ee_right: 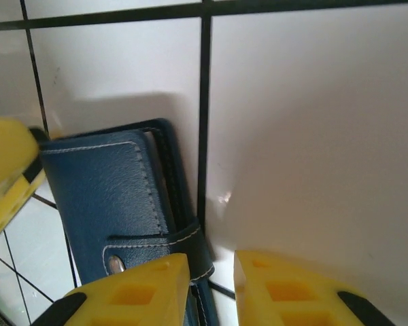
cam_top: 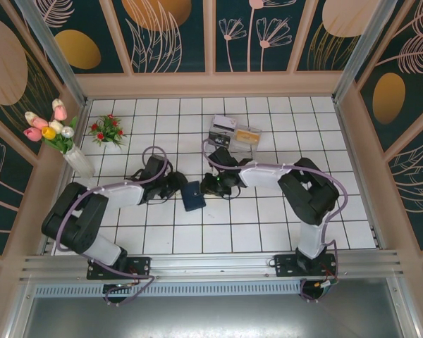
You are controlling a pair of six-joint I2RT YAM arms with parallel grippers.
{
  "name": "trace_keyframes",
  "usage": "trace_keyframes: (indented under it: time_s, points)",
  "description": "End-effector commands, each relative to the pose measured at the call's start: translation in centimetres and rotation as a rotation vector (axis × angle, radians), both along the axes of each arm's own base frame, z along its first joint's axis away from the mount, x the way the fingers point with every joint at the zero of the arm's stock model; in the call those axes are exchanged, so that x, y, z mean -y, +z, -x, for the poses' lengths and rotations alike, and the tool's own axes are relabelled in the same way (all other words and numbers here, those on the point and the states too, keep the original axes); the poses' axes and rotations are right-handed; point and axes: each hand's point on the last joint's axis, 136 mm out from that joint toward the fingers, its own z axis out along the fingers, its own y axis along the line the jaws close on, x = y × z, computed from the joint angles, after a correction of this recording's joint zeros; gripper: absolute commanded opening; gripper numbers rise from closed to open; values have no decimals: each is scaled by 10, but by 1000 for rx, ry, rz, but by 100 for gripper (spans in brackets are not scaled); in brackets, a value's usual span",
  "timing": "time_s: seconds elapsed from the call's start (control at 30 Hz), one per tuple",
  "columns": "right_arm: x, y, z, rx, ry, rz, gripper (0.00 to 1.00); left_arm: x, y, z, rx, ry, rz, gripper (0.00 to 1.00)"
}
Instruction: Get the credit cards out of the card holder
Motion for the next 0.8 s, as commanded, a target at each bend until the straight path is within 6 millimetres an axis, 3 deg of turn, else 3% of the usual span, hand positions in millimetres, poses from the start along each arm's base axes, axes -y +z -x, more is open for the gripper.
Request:
trace_keyframes:
  time_s: [0.0,0.13,0.4,0.53,0.77]
  points:
    - [6,25,-9,101,-51,15,31,25,12,-4,32,-119,24,39]
    - [20,39,-14,171,-61,61,35,15,22,-4,59,-108,-33,41]
    - [1,33,-6,138,-9,76,35,1,2,44,-17,-139,5,41]
    - [-14,27,1,89,31,15,33,11,4,57,-24,-203,73,41]
    - [-21,13,3,53,55,16,32,22,3,55,-30,-256,104,37]
